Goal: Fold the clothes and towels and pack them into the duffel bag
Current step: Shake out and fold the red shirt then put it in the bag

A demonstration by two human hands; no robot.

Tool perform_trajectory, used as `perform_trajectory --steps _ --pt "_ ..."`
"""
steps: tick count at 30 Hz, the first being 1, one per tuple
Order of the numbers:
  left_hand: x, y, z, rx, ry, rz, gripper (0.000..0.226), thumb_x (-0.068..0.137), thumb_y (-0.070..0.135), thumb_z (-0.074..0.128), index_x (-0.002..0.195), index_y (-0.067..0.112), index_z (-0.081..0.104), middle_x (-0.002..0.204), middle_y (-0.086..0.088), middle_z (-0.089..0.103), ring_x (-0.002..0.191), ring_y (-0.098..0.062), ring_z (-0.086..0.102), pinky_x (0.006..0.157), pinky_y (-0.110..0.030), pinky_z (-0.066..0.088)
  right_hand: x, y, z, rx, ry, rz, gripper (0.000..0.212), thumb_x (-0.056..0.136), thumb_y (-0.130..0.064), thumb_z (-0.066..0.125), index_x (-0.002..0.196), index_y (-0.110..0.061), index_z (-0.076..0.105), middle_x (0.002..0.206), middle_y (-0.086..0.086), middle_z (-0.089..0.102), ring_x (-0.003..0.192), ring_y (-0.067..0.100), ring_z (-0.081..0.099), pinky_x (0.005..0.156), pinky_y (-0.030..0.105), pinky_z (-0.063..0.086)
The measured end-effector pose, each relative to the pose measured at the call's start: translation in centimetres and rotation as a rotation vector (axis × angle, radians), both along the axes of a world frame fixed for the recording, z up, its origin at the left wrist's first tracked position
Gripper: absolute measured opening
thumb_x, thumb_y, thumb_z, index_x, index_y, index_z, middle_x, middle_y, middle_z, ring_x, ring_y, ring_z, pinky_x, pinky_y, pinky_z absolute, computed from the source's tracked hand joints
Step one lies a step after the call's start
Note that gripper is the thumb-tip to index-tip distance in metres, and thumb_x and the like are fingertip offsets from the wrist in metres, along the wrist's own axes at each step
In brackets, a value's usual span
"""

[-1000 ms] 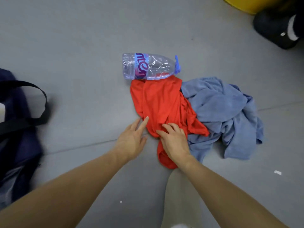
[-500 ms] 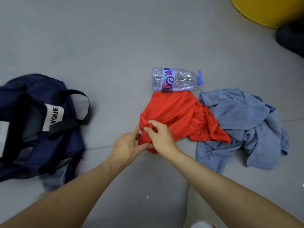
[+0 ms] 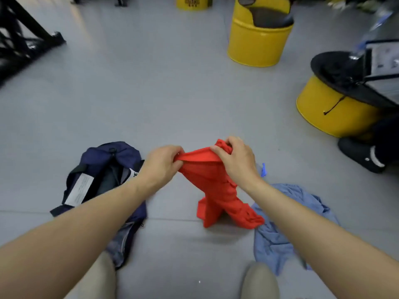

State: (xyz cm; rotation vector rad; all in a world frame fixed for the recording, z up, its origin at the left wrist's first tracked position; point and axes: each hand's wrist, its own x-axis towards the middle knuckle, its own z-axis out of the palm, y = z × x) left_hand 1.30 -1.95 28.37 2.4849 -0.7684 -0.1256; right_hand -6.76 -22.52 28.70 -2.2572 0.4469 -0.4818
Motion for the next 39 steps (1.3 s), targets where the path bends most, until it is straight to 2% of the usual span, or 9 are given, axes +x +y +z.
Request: perform_trajectory --steps 7,12,16,19,25,28,31,35,39 --pt "0.6 2.6 11.3 -0.286 -0.009 0.259 0.025 0.085 0.008 0.049 0.094 0.023 0.067 0.083 0.004 0.068 0.081 -0.022 0.063 0.077 -0.035 0.049 0.2 1.2 11.6 0.343 -0.109 0.108 0.043 0.081 -0.039 0.079 0.067 -0.019 0.044 0.062 -0.004 0.033 0.058 0.011 0.033 0.058 0.032 0.026" --pt "0.7 5.5 16.8 -0.382 -0.136 0.34 0.027 0.083 0.014 0.045 0.097 0.029 0.063 0.076 0.0 0.065 0.079 -0.031 0.06 0.068 -0.036 0.042 -0.1 3.5 17.4 -0.007 -0.145 0.206 0.049 0.076 -0.051 0.079 0.075 -0.014 0.047 0.065 -0.005 0.048 0.064 0.016 0.044 0.061 0.038 0.034" --pt "1.1 8.7 19.8 -0.333 -0.293 0.462 0.035 0.085 0.009 0.047 0.108 0.027 0.066 0.095 -0.005 0.069 0.097 -0.033 0.06 0.078 -0.037 0.041 -0.7 4.4 19.8 -0.285 -0.043 0.288 0.025 0.085 -0.024 0.069 0.105 -0.023 0.054 0.078 -0.001 0.06 0.078 0.025 0.056 0.065 0.034 0.034" --pt "0.9 11.6 21.3 -0.258 -0.39 0.459 0.042 0.081 0.005 0.046 0.109 0.027 0.067 0.106 -0.006 0.071 0.102 -0.034 0.061 0.08 -0.036 0.042 -1.1 3.9 19.4 -0.506 0.048 0.301 0.045 0.081 -0.003 0.056 0.122 -0.021 0.057 0.102 0.011 0.066 0.098 0.036 0.059 0.072 0.034 0.038" --pt "1.9 16.1 21.8 -0.127 -0.442 0.44 0.046 0.076 0.002 0.045 0.106 0.027 0.068 0.108 -0.006 0.07 0.104 -0.035 0.06 0.081 -0.04 0.046 -2.0 1.2 16.9 -0.613 0.323 0.249 0.024 0.074 0.002 0.05 0.084 -0.019 0.057 0.09 0.008 0.065 0.091 0.034 0.061 0.063 0.032 0.035" --pt "3.0 18.2 21.4 0.037 -0.383 0.428 0.046 0.077 0.002 0.047 0.107 0.028 0.069 0.109 -0.007 0.07 0.105 -0.035 0.06 0.079 -0.04 0.048 -2.7 -0.9 16.9 -0.644 0.517 0.204 0.027 0.074 0.003 0.048 0.085 -0.019 0.059 0.078 0.002 0.065 0.083 0.029 0.064 0.063 0.032 0.043" --pt "4.2 21.0 21.1 0.138 -0.32 0.432 0.045 0.077 0.001 0.048 0.103 0.03 0.07 0.108 -0.007 0.07 0.099 -0.033 0.06 0.078 -0.039 0.048 -3.9 -3.3 17.3 -0.477 0.671 0.128 0.037 0.078 0.01 0.04 0.093 -0.013 0.065 0.066 0.005 0.069 0.064 0.024 0.071 0.06 0.032 0.056" --pt "4.5 23.7 20.6 0.311 -0.251 0.512 0.037 0.085 0.001 0.047 0.104 0.022 0.071 0.1 -0.009 0.068 0.087 -0.031 0.059 0.069 -0.033 0.04 -4.8 -5.9 17.3 0.009 0.562 -0.03 0.04 0.089 0.013 0.027 0.099 0.002 0.064 0.086 0.026 0.072 0.066 0.03 0.073 0.056 0.037 0.062" --pt "4.4 23.8 20.2 0.006 0.252 0.663 0.033 0.096 0.001 0.032 0.105 0.009 0.062 0.084 -0.011 0.067 0.068 -0.027 0.069 0.056 -0.034 0.056 -4.9 -5.4 17.4 0.49 0.333 -0.089 0.035 0.095 0.011 0.029 0.107 0.006 0.061 0.1 0.026 0.067 0.075 0.028 0.071 0.052 0.027 0.06"
